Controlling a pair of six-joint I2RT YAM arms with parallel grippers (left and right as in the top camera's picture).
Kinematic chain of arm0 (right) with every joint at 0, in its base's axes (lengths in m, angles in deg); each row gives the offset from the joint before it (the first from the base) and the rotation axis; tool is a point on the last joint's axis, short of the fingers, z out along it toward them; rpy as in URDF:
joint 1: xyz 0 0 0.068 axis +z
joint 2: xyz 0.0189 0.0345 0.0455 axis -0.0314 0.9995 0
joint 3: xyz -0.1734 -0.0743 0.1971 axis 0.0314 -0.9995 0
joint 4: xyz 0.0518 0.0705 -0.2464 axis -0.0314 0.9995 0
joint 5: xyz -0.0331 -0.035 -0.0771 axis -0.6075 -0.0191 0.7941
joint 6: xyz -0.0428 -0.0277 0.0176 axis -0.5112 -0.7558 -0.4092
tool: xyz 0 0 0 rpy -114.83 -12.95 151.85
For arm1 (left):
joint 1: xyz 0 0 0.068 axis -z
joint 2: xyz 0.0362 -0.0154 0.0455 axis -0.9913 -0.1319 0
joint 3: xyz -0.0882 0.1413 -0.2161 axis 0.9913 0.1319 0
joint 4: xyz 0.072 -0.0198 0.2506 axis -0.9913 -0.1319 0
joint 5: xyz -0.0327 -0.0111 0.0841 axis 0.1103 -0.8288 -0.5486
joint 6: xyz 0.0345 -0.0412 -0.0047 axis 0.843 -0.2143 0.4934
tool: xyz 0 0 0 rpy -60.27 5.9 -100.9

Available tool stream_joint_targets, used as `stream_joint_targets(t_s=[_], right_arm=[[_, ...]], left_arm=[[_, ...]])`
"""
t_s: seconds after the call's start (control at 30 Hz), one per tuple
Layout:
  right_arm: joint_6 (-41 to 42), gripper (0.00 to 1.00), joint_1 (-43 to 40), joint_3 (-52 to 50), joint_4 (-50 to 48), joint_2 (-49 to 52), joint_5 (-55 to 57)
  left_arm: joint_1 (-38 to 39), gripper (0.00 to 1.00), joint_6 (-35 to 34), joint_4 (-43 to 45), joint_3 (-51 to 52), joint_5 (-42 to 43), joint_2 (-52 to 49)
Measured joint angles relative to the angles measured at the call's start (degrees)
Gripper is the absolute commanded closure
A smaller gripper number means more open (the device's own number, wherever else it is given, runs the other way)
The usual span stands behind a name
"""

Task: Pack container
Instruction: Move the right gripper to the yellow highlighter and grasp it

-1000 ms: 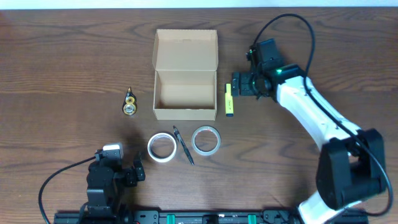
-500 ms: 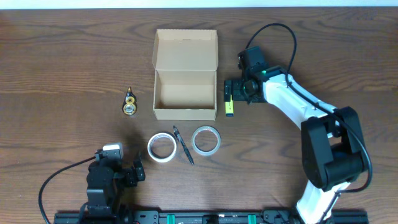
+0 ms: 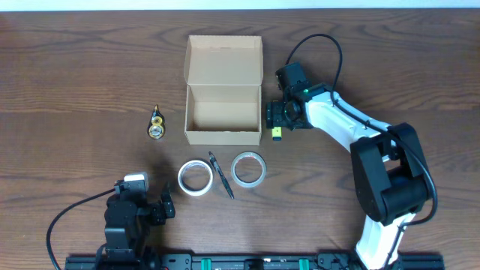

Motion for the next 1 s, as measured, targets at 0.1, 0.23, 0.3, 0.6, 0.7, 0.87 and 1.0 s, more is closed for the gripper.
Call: stream_joint_targets(t_s=[0.1,0.23,0.3,0.6,0.7,0.87,1.0], right_arm=[[0.2,0.53,0.0,0.0,0.2,0.1,0.1],[0.4,0.66,0.0,0.0,0.7,0.5,0.5],[0.5,0.72,0.0,0.1,1.1,0.5,0.7],[0.2,0.99,0.0,0.3,1.8,0.6,1.0],[0.3,0.99,0.0,0.3,2.3,0.4,1.2],[0.2,0.99,0.0,0.3,4.9,-2.3,3.5],[-0.6,0.99,0.0,0.3,6.8,-10.8,4.5]], left_arm=[[0.0,0.04,0.0,0.0,0.0,0.0,0.0],[0.0,0.05,0.0,0.0,0.0,0.0,0.0],[0.0,0.05,0.0,0.0,0.0,0.0,0.0],[0.0,0.05,0.0,0.0,0.0,0.0,0.0],[0.0,0.05,0.0,0.0,0.0,0.0,0.0],[0.0,0.04,0.0,0.0,0.0,0.0,0.0],[0.0,0.05,0.0,0.0,0.0,0.0,0.0]])
